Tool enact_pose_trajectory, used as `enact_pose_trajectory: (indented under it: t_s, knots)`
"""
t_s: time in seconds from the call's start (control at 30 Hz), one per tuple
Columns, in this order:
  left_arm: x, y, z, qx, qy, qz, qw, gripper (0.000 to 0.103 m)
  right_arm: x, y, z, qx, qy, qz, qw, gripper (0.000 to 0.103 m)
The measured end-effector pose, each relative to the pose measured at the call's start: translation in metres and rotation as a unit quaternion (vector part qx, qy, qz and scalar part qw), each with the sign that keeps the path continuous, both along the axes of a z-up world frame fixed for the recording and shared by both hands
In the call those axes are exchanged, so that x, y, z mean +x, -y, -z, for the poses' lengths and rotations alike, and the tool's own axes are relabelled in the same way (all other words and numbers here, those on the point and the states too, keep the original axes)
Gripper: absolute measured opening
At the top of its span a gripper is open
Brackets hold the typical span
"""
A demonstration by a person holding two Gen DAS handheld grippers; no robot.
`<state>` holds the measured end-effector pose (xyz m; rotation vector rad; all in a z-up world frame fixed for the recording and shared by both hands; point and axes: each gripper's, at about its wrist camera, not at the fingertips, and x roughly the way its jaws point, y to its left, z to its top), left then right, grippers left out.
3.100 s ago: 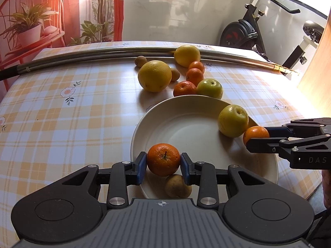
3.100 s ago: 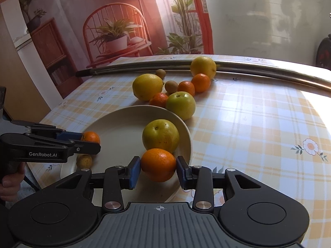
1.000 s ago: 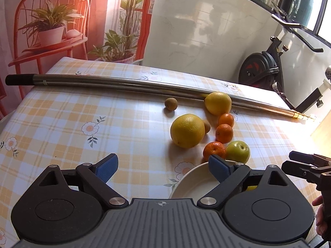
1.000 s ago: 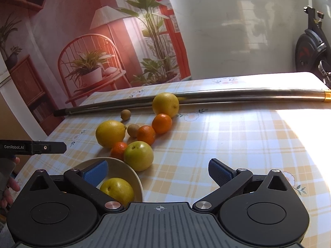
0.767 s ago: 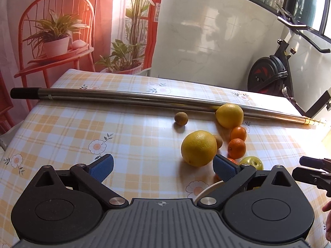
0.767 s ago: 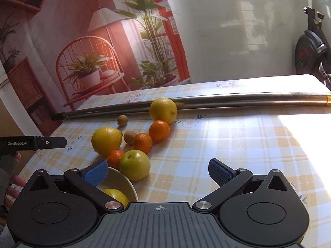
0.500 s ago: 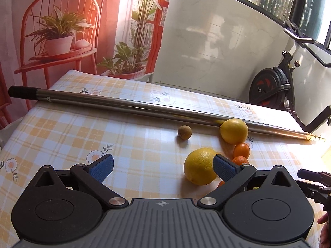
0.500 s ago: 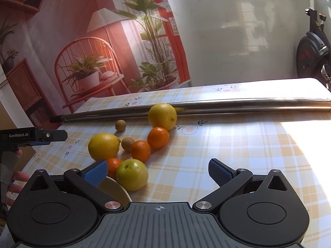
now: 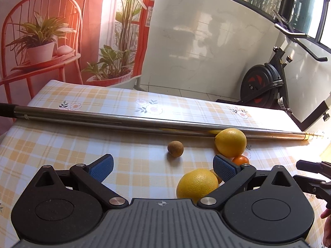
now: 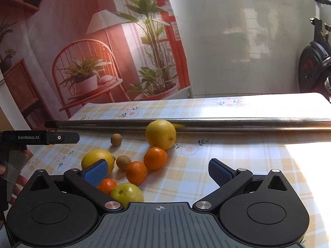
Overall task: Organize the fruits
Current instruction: 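Move left tool to the small brown kiwi and close on it while right tool reaches toward grapefruit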
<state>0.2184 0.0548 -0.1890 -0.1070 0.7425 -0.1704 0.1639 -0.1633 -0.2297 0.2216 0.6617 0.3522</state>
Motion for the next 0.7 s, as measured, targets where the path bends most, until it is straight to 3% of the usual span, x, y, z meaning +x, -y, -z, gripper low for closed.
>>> enact_pose_trajectory:
  t_s: [0.1,0.4,0.7]
  knots:
    - [0.014,0.000,0.004,-0.005,-0.030,0.009,0.9995,0.103,0.004,-0.001,-0.001,-0.003,-0.001,0.000,1.000,0.103]
    - [0.037,0.004,0.006,0.005,-0.025,0.031,0.9992,0.103,0.019,0.007,-0.001,0.015,-0.007,0.015,1.000,0.103]
    - [0.054,0.019,0.018,0.040,-0.024,0.064,0.9969,0.102,0.025,0.007,0.009,0.017,-0.019,0.016,1.000,0.103]
